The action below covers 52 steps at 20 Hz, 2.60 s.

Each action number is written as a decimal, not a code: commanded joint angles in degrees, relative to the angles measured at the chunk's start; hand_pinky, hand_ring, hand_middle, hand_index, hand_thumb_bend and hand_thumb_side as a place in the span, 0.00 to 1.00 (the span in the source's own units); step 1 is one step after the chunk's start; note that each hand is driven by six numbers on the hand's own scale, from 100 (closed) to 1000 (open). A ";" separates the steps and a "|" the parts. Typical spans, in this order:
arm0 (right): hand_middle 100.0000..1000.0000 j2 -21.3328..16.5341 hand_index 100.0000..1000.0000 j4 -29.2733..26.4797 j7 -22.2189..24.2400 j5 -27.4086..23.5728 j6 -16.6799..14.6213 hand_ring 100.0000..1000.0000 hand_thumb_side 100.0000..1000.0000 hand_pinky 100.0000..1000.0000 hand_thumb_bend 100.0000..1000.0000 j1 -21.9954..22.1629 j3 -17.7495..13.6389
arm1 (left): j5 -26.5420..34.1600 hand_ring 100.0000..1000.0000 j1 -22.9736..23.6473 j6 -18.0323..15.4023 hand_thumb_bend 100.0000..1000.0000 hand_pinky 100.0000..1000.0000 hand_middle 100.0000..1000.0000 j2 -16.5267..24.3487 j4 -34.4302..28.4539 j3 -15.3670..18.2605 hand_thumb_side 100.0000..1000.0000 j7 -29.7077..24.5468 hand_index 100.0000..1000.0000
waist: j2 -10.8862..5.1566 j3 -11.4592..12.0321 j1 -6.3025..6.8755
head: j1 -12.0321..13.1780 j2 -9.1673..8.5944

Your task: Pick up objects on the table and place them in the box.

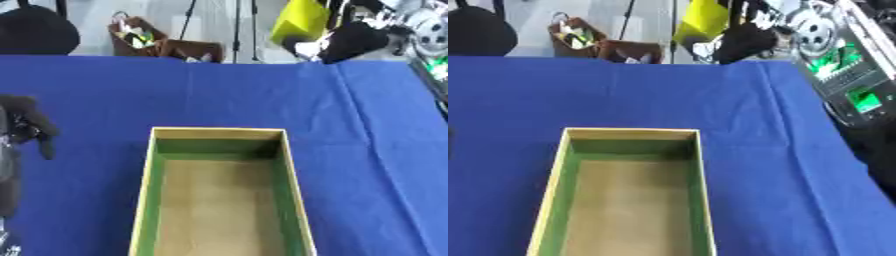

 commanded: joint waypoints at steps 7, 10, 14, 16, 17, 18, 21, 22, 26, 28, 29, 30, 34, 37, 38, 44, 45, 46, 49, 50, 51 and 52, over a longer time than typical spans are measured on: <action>0.04 5.93 0.14 -11.74 7.55 0.26 -2.41 0.40 0.00 0.28 0.00 1.56 2.58 | -0.62 0.37 0.16 1.91 0.00 0.14 0.38 1.82 -1.01 3.68 0.63 6.30 0.59 | -3.30 -0.13 -0.33 | 0.89 1.42; 0.03 8.46 0.13 -11.81 8.17 0.00 -4.76 0.39 0.00 0.27 0.00 2.23 3.31 | -1.34 0.37 0.23 2.12 0.00 0.14 0.38 2.03 -1.01 4.37 0.63 8.24 0.59 | -3.34 -0.04 -0.32 | 1.28 1.96; 0.03 10.62 0.13 -11.82 8.78 0.33 -7.67 0.39 0.00 0.26 0.00 3.01 5.04 | -2.01 0.37 0.38 2.22 0.00 0.14 0.38 1.97 -1.01 4.67 0.63 9.16 0.59 | -3.21 -0.02 -0.27 | 1.65 2.63; 0.03 11.03 0.13 -11.82 9.77 0.77 -8.41 0.38 0.00 0.26 0.00 3.53 6.03 | -2.21 0.37 0.41 2.17 0.00 0.14 0.38 1.98 -1.01 4.78 0.63 9.35 0.59 | -3.18 0.04 -0.21 | 1.64 2.83; 0.03 11.13 0.13 -11.82 10.49 1.16 -8.62 0.38 0.00 0.27 0.00 3.89 6.61 | -2.27 0.37 0.41 2.15 0.00 0.14 0.38 1.98 -1.01 4.81 0.63 9.40 0.59 | -3.16 0.09 -0.19 | 1.62 2.89; 0.03 11.21 0.13 -11.82 11.26 1.61 -8.74 0.38 0.00 0.27 0.00 4.29 7.13 | -2.32 0.37 0.42 2.13 0.00 0.14 0.38 1.96 -1.01 4.84 0.63 9.43 0.59 | -3.12 0.15 -0.17 | 1.59 2.91; 0.04 11.06 0.13 -11.82 13.57 3.16 -8.42 0.39 0.00 0.27 0.00 5.75 8.54 | -2.58 0.37 0.52 2.08 0.00 0.14 0.38 1.87 -1.01 5.12 0.63 9.62 0.59 | -2.96 0.39 -0.07 | 1.40 2.97; 0.04 10.89 0.13 -11.82 14.34 3.77 -8.11 0.39 0.00 0.27 0.00 6.24 8.97 | -2.68 0.37 0.58 2.04 0.00 0.14 0.38 1.88 -1.01 5.25 0.63 9.74 0.59 | -2.90 0.47 -0.03 | 1.31 2.99; 0.05 10.09 0.14 -11.76 18.37 6.36 -6.44 0.40 0.00 0.29 0.00 8.16 11.24 | -3.07 0.37 0.67 1.83 0.00 0.14 0.38 1.89 -1.01 5.52 0.63 10.04 0.59 | -2.57 0.81 0.06 | 0.92 3.00; 0.06 10.17 0.15 -11.18 20.18 7.49 -6.07 0.40 0.00 0.29 0.00 8.88 12.35 | -3.17 0.37 0.62 1.76 0.00 0.14 0.38 1.83 -1.01 5.52 0.63 10.04 0.59 | -2.41 0.96 0.08 | 0.76 2.92; 0.06 10.30 0.15 -10.61 20.80 8.00 -6.08 0.40 0.00 0.30 0.00 9.28 12.80 | -3.20 0.37 0.60 1.75 0.00 0.14 0.38 1.78 -1.01 5.50 0.63 10.01 0.59 | -2.31 1.04 0.11 | 0.71 2.90; 0.06 10.45 0.15 -9.93 21.22 8.54 -6.26 0.41 0.00 0.30 0.00 9.57 13.19 | -3.22 0.37 0.59 1.74 0.00 0.14 0.38 1.74 -1.01 5.48 0.63 9.97 0.59 | -2.25 1.10 0.13 | 0.68 2.92; 0.14 10.94 0.24 -7.37 22.35 10.04 -8.11 0.45 0.00 0.35 0.00 10.38 14.40 | -3.21 0.37 0.54 1.74 0.00 0.14 0.38 1.60 -1.01 5.39 0.63 9.79 0.59 | -2.11 1.27 0.16 | 0.30 3.81; 0.25 11.14 0.36 -6.79 23.60 9.86 -9.83 0.52 0.01 0.42 0.00 10.48 14.52 | -3.16 0.37 0.50 1.78 0.00 0.14 0.38 1.46 -1.01 5.30 0.63 9.56 0.59 | -2.07 1.28 0.17 | -0.11 4.80; 0.27 11.15 0.39 -6.80 24.21 9.65 -10.37 0.53 0.02 0.43 0.00 10.45 14.43 | -3.13 0.37 0.49 1.79 0.00 0.14 0.38 1.43 -1.01 5.29 0.63 9.51 0.59 | -2.08 1.27 0.17 | -0.20 5.00; 0.45 11.06 0.64 -7.40 28.41 9.33 -13.13 0.63 0.11 0.54 0.00 10.40 13.93 | -3.00 0.37 0.53 1.86 0.00 0.14 0.38 1.22 -1.01 5.21 0.63 9.18 0.59 | -2.15 1.26 0.21 | -0.13 6.30; 0.58 11.03 0.75 -7.21 28.68 9.21 -13.90 0.70 0.23 0.60 0.05 10.47 14.20 | -2.98 0.37 0.53 1.87 0.00 0.14 0.38 1.20 -1.01 5.18 0.63 9.14 0.59 | -2.15 1.27 0.22 | -0.14 6.31; 0.62 10.97 0.78 -6.76 28.82 9.08 -15.07 0.73 0.28 0.63 0.17 10.50 14.61 | -2.95 0.37 0.53 1.87 0.00 0.14 0.38 1.19 -1.01 5.15 0.63 9.09 0.59 | -2.17 1.27 0.24 | -0.14 6.29; 0.78 10.95 0.91 -4.87 28.93 9.71 -18.58 0.84 0.38 0.73 0.70 10.47 15.35 | -2.86 0.37 0.56 1.89 0.00 0.14 0.38 1.15 -1.01 5.06 0.63 8.91 0.59 | -2.21 1.25 0.28 | -0.14 6.13; 0.79 10.97 0.93 -4.27 28.94 10.57 -19.32 0.85 0.38 0.75 0.77 10.42 15.35 | -2.83 0.37 0.58 1.91 0.00 0.14 0.38 1.11 -1.01 5.04 0.63 8.86 0.59 | -2.22 1.24 0.30 | -0.12 6.06; 0.82 10.98 0.94 -3.69 28.94 11.69 -19.84 0.87 0.31 0.76 0.87 10.37 15.27 | -2.81 0.37 0.59 1.92 0.00 0.14 0.38 1.09 -1.01 5.02 0.63 8.81 0.59 | -2.24 1.22 0.33 | -0.10 6.01; 0.83 11.01 0.95 -3.16 28.95 12.96 -20.16 0.88 0.27 0.77 0.91 10.33 15.08 | -2.79 0.37 0.62 1.93 0.00 0.14 0.38 1.07 -1.01 5.01 0.63 8.76 0.59 | -2.26 1.20 0.38 | -0.10 5.96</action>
